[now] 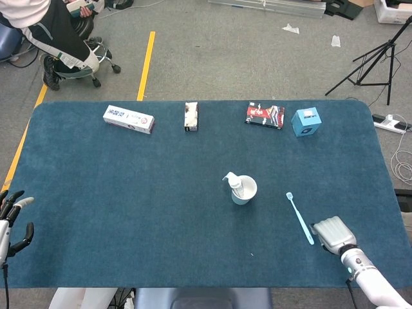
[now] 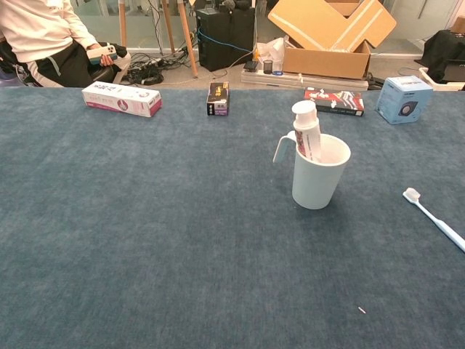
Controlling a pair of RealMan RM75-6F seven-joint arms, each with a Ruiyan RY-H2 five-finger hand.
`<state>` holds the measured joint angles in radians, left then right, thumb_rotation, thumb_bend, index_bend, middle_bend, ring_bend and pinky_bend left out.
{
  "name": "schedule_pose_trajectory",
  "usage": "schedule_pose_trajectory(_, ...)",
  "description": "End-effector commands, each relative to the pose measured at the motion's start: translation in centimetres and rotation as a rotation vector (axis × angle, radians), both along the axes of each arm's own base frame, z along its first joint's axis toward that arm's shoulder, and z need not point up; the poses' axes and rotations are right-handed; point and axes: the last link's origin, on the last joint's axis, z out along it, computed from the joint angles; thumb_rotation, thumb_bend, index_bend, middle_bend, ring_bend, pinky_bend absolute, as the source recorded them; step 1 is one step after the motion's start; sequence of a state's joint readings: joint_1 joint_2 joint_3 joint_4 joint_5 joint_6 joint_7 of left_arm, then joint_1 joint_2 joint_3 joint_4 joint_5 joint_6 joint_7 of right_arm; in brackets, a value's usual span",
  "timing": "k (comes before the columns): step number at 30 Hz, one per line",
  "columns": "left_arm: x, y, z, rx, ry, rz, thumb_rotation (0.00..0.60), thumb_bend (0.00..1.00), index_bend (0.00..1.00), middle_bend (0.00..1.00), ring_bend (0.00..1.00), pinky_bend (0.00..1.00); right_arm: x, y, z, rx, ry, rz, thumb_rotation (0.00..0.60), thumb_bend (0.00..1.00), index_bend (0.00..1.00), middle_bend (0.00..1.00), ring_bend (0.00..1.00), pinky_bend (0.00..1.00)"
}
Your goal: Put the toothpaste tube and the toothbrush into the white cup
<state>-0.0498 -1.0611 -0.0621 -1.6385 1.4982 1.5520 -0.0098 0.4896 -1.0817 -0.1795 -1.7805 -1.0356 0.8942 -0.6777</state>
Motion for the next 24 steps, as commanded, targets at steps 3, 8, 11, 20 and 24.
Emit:
schedule_pose_trajectory(3, 0.0, 0.0, 0.0, 0.001, -0.001, 0.000, 0.600, 0.50, 0.22, 0.15, 0.02, 0.03, 0.2, 0.0, -0.2, 0.008, -0.008, 0.006, 0.600, 0.85, 0.38, 1.00, 1.00, 1.00)
schedule_pose_trajectory(8, 0.0, 0.0, 0.0, 0.001, -0.002, -0.001, 0.600, 0.50, 0.22, 0.15, 0.02, 0.03, 0.5, 0.0, -0.6, 0.017, -0.013, 0.011, 0.600, 0.85, 0.37, 1.00, 1.00, 1.00)
schedule_pose_trajectory(11, 0.0, 0.0, 0.0, 0.001, -0.002, -0.001, 0.600, 0.50, 0.22, 0.15, 0.02, 0.03, 0.6, 0.0, -0.7, 0.021, -0.019, 0.014, 0.600, 0.85, 0.37, 1.00, 1.00, 1.00)
schedule_pose_trajectory(20, 0.0, 0.0, 0.0, 0.001, -0.003, -0.002, 0.600, 0.50, 0.22, 0.16, 0.02, 0.03, 1.4, 0.1, -1.2, 0.030, -0.050, 0.036, 0.600, 0.85, 0.36, 1.00, 1.00, 1.00)
schedule_pose_trajectory(24, 0.7, -0.1, 0.1, 0.001, -0.054, -0.006, 0.600, 0.50, 0.22, 0.16, 0.02, 0.03, 2.0, 0.1, -1.6, 0.040, -0.069, 0.050, 0.600, 0.85, 0.36, 1.00, 1.00, 1.00)
